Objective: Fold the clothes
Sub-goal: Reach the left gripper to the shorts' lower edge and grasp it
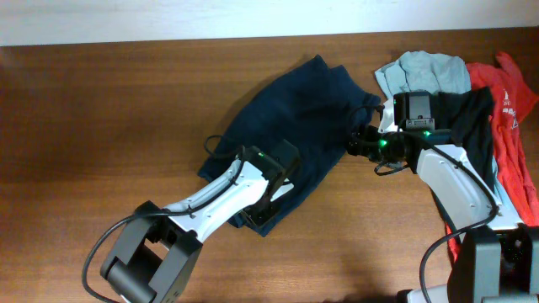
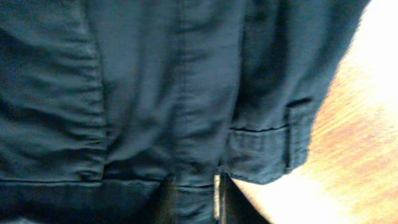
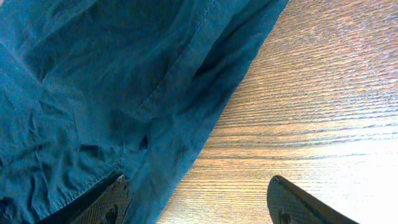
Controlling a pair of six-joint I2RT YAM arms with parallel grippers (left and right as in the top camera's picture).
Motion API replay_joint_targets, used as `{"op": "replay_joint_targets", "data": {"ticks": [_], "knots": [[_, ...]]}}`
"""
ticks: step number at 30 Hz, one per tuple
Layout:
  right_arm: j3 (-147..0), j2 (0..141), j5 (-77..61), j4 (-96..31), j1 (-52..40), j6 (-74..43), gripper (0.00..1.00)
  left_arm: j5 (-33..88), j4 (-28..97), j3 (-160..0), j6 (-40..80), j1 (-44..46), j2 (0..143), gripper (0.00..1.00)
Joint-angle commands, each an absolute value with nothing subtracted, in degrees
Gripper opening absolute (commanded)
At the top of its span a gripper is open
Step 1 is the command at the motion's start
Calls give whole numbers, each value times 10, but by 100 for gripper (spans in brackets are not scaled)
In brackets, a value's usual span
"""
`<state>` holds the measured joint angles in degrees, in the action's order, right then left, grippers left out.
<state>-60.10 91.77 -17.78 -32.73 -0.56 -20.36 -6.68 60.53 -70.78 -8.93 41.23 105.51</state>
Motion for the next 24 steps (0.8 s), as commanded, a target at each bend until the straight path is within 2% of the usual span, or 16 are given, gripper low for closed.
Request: {"op": "replay_joint_targets", "data": {"ticks": [1,7,11,13,14,16,24], "knots": [[-604,907,-173,-330,-3,-197,77,-112,608,-703,-80,412,1061,1],[-604,907,-173,-331,-3,-197,77,-211,638,-715,1,411,1057,0],[-604,907,-173,-333,-3,-197,77,-158,651,-724,-14,411,1049,1],[-604,907,-173,-333,-3,-197,77,-90,650,-724,-34,411,1049,28],[-604,907,-173,-333,-3,-197,77,-72,650,-722,-35,411,1049,38],[-604,907,-173,-333,-3,-197,77,-38,650,-719,-35,411,1049,48],[-604,907,-173,-335,-3,-197,77,-25,628,-684,-35,413,1049,58]]}}
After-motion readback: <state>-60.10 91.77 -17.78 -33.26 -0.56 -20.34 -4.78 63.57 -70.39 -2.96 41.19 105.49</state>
